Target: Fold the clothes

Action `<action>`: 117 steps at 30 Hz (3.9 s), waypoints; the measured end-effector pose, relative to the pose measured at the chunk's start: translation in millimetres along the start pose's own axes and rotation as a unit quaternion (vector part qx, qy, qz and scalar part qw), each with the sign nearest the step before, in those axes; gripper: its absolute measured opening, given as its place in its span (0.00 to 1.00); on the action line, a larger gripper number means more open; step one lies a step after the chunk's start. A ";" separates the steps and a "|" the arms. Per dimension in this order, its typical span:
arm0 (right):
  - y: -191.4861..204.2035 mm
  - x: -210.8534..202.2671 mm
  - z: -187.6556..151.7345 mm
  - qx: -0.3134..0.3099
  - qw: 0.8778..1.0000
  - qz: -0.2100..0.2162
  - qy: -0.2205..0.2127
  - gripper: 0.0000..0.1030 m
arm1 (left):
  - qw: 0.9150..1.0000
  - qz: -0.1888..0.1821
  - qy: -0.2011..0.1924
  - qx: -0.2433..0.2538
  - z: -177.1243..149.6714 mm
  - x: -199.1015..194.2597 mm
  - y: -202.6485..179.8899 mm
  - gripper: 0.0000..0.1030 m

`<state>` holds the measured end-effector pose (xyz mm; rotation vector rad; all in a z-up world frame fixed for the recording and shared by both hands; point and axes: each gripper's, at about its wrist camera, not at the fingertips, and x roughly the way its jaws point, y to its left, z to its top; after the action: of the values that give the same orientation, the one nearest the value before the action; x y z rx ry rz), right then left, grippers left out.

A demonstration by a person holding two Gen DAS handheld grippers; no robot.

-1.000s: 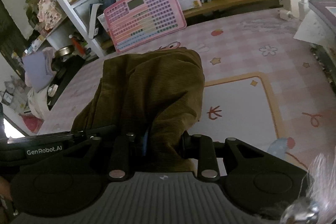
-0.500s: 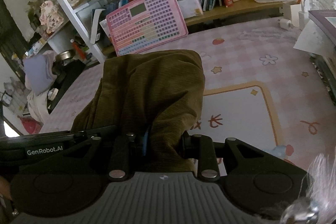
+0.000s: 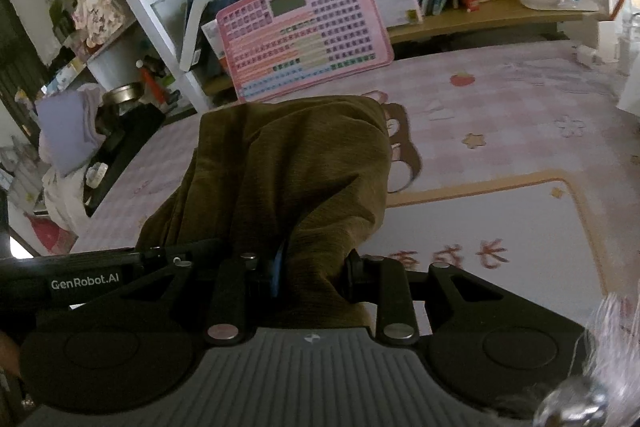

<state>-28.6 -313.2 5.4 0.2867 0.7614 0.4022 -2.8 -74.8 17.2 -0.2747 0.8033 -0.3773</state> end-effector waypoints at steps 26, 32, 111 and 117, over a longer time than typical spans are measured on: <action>80.3 180.7 127.2 -0.059 0.998 -0.028 -0.016 0.25 | 0.998 -0.017 -0.045 -0.043 139.9 70.3 159.8 0.30; 79.2 212.2 146.2 -0.072 0.997 -0.028 -0.019 0.25 | 0.997 -0.018 -0.049 -0.053 155.3 90.2 181.0 0.30; 86.4 117.3 17.1 -0.102 0.983 -0.150 -0.026 0.91 | 0.976 0.198 -0.078 0.041 26.0 -4.3 82.0 0.95; 86.1 114.6 16.3 -0.097 0.983 -0.152 -0.027 0.93 | 0.973 0.211 -0.079 0.044 22.9 -5.2 81.6 0.95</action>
<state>36.7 -186.9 -19.2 -0.0031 0.6940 0.1766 29.1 3.0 5.0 -0.0444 0.6656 0.0097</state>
